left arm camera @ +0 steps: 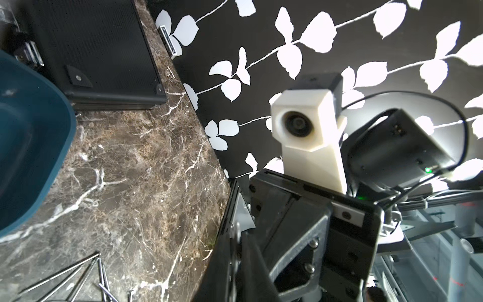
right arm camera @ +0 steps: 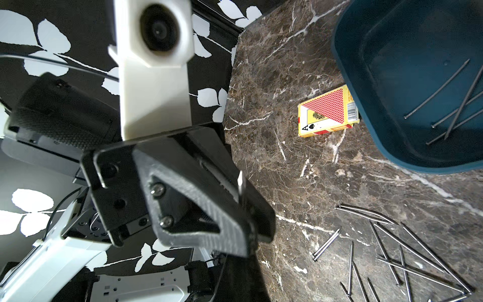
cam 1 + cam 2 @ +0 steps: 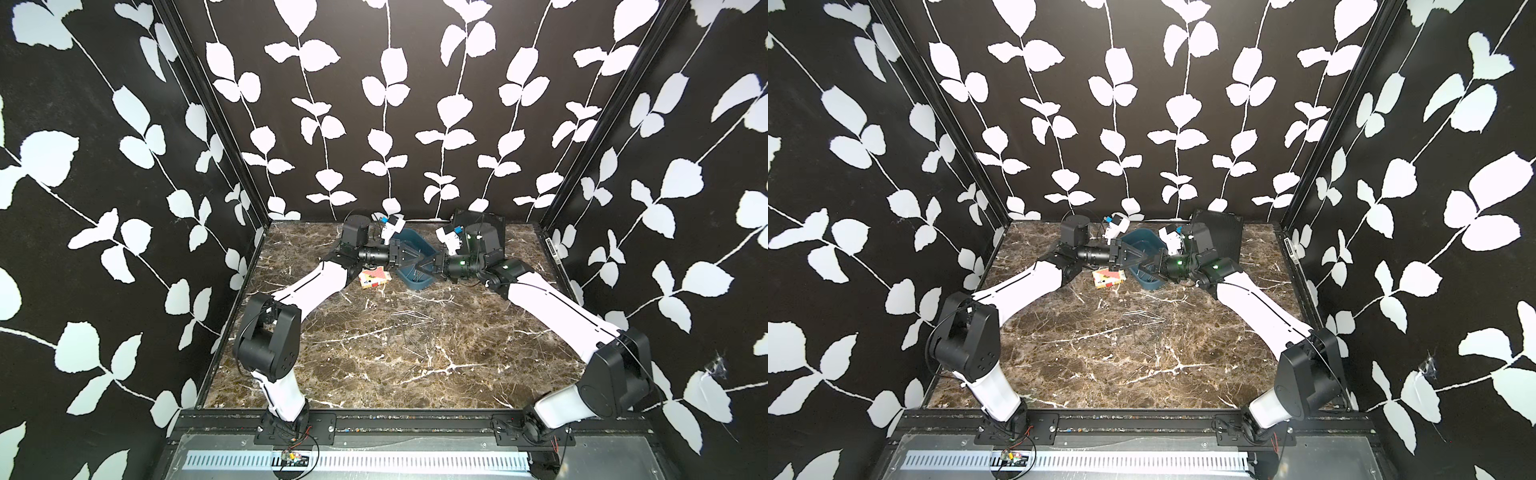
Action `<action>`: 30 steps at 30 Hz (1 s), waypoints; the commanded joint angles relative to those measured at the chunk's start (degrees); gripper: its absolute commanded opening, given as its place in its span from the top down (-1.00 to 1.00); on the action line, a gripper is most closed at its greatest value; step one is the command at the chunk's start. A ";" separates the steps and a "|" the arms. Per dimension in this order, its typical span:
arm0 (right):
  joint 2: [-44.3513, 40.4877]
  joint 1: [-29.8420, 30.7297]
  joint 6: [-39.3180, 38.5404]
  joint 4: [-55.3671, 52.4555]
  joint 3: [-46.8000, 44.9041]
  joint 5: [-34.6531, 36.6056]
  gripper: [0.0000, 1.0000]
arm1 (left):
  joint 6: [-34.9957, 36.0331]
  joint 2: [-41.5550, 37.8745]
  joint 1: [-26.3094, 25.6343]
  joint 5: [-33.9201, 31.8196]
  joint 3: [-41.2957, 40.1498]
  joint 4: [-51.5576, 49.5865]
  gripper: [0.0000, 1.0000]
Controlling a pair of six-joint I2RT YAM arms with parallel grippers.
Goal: Put the nails on the desktop into the storage box
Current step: Pick up the nail from the center of the board, then place the nail in the storage box.
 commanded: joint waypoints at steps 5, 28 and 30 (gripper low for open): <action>1.08 0.12 -1.20 -0.21 4.28 1.22 1.00 | 1.21 0.81 -0.37 1.38 4.01 -0.81 1.00; -18.48 -6.58 -8.92 -32.23 -0.35 21.82 -0.04 | 44.45 36.49 -3.66 -40.33 53.01 -49.07 1.00; -18.43 -6.61 -8.31 -32.58 -0.66 21.40 -0.04 | 44.46 39.09 -3.67 -40.96 54.82 -48.78 1.00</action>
